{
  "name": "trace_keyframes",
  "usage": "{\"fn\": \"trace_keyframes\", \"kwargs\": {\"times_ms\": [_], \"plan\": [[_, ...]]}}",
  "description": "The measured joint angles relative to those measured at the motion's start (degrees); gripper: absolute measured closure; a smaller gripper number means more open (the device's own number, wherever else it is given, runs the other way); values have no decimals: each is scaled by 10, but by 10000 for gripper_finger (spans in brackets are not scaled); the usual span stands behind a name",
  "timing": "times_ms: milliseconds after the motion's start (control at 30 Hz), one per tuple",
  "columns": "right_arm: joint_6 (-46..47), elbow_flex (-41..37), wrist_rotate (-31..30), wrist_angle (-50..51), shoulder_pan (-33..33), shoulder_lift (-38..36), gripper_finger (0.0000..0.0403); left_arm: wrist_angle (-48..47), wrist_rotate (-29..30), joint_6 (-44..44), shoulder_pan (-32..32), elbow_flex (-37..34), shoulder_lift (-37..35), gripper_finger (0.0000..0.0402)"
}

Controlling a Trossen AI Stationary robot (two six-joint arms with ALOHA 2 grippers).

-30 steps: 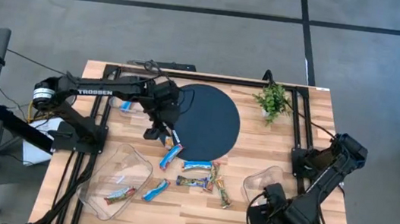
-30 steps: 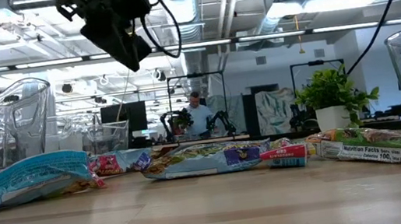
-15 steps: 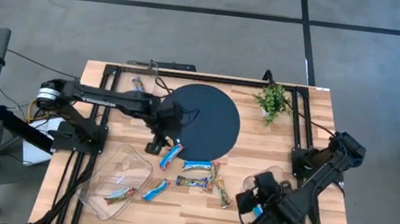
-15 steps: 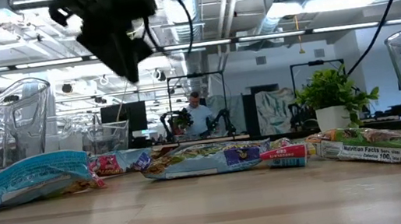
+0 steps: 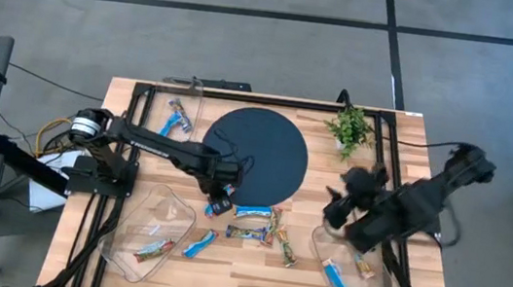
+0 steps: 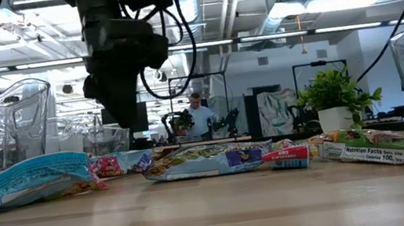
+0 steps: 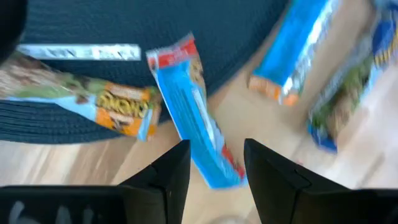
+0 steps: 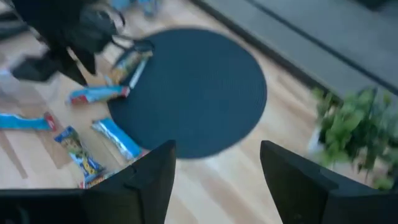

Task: Pick and place Granola Bars by type
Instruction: Put the red granola bar into the bottom left transparent bin

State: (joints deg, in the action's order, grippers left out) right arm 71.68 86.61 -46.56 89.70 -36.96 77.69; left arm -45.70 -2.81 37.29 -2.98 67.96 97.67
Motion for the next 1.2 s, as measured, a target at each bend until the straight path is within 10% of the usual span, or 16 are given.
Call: {"fn": "trace_keyframes", "kwargs": {"times_ms": [467, 1200], "plan": [[-123, 0, -91, -1, -20, -93, 178, 3, 77, 111, -22, 0, 0, 246], [-137, 0, -86, -1, -20, -90, 178, 7, 32, 134, -36, 1, 103, 187]]}}
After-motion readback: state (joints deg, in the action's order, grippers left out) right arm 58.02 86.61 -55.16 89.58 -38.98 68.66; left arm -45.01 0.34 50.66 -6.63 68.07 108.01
